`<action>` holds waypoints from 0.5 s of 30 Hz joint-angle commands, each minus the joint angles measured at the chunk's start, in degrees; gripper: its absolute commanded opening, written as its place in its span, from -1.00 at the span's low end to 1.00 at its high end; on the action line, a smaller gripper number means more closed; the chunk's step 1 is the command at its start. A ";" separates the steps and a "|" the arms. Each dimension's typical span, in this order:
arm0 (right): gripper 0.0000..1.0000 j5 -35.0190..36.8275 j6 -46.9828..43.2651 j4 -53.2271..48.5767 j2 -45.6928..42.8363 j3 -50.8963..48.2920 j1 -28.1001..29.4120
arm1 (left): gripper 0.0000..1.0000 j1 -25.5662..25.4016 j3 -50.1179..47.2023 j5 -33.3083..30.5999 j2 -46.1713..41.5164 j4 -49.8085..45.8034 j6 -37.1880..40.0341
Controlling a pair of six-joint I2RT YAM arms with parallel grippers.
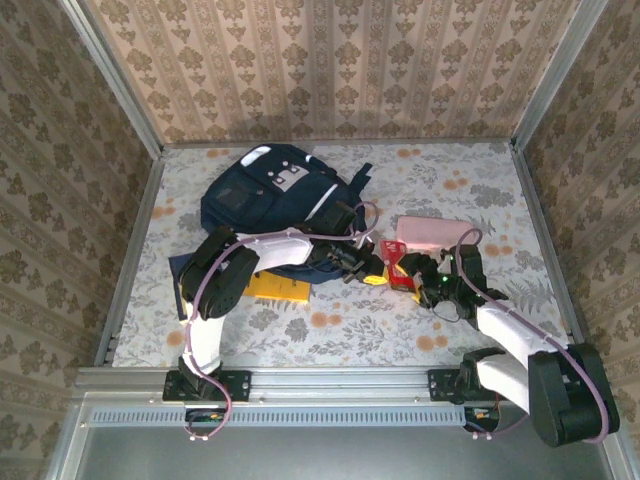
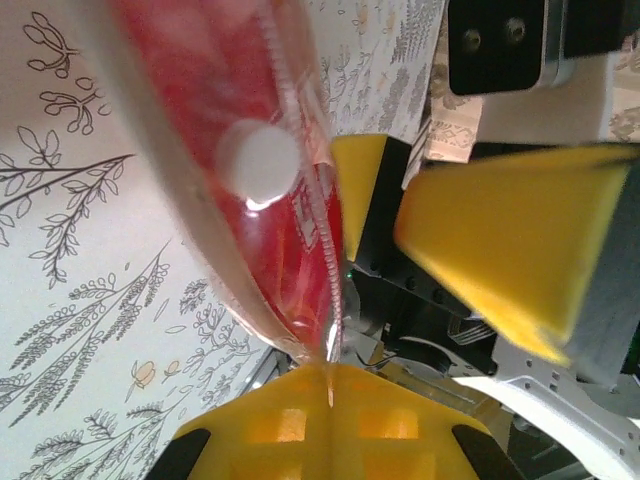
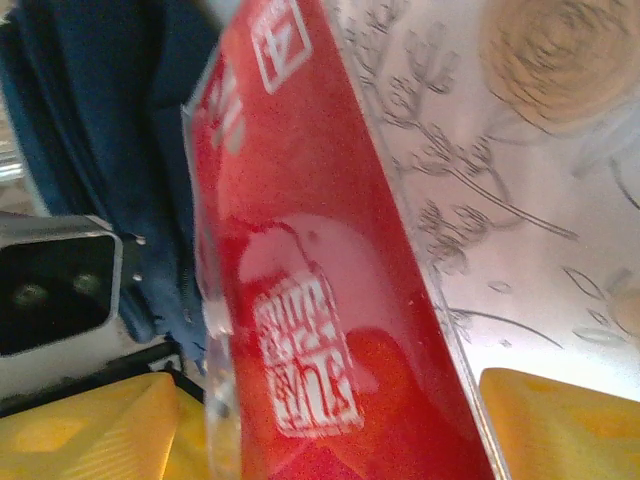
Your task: Pack books, pencil case, and school supplies into a backpack
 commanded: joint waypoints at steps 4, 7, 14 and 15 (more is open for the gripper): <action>-0.11 -6.13 7.38 16.75 3.09 -0.25 -0.50 | -1.00 -0.83 -2.26 3.93 -5.20 6.88 -4.03; -0.68 -5.52 6.20 13.67 0.55 0.10 -0.51 | -1.00 -0.77 -2.89 3.66 -6.30 6.45 -3.53; -1.00 -3.67 0.49 2.16 -8.37 2.12 -0.59 | -1.00 -0.05 -2.33 2.36 -8.36 -0.22 1.42; -1.00 -3.92 -0.02 1.76 -8.92 2.36 -0.58 | -0.85 0.10 -2.03 2.09 -8.79 -1.76 2.48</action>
